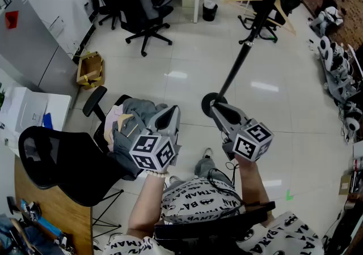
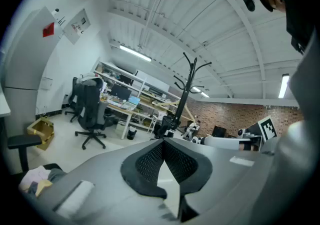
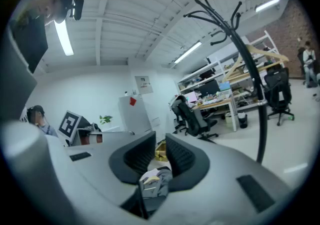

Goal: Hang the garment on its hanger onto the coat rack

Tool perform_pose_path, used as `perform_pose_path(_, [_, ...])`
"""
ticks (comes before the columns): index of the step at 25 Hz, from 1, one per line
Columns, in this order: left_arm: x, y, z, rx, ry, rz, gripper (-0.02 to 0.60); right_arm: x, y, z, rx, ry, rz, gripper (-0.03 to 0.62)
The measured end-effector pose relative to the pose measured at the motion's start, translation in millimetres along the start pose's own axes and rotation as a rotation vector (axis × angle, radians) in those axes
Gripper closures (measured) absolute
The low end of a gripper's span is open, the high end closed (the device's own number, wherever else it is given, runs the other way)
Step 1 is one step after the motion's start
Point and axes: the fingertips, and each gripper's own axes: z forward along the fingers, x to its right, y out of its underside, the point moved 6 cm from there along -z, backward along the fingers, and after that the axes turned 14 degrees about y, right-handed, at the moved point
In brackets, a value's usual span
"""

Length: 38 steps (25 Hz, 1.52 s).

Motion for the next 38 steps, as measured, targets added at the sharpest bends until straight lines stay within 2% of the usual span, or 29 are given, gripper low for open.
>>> perform_pose_path(2, [-7.6, 5.8, -19.8, -0.005, -0.019, -0.014, 0.594, -17.2, 7.4, 7.3, -0.024, -0.038, -0.012, 0.450])
perform_pose_path(5, [-20.4, 14.0, -54.5, -0.008, -0.065, -0.034, 0.594, -43.7, 15.6, 24.2, -0.057, -0.091, -0.064, 0.415])
perform_pose_path(8, [-37.6, 31.5, -98.5, -0.001, -0.159, -0.078, 0.594, -74.8, 25.2, 51.4, -0.107, -0.192, -0.154, 0.379])
perform_pose_path(13, [-80.6, 55.8, -157.1, 0.035, -0.345, -0.169, 0.594, -115.2, 44.0, 121.0, -0.198, -0.353, -0.279, 0.379])
perform_pose_path(17, [-115.4, 67.0, -182.8, 0.076, -0.470, -0.221, 0.594, -137.6, 74.2, 187.4, -0.298, -0.465, -0.395, 0.379])
perform_pose_path(21, [-152.4, 85.9, -189.2, 0.099, -0.559, -0.288, 0.594, -152.8, 117.5, 252.3, -0.396, -0.549, -0.532, 0.378])
perform_pose_path(27, [-221.2, 123.6, -182.5, 0.096, -0.695, -0.369, 0.594, -166.4, 196.3, 341.9, -0.542, -0.643, -0.672, 0.378])
perform_pose_path(33, [-272.5, 165.8, -168.6, 0.085, -0.777, -0.444, 0.594, -174.5, 298.3, 420.9, -0.680, -0.685, -0.832, 0.378])
perform_pose_path(38, [-316.4, 204.9, -160.6, 0.087, -0.827, -0.506, 0.594, -177.8, 372.9, 474.9, -0.745, -0.688, -0.907, 0.379])
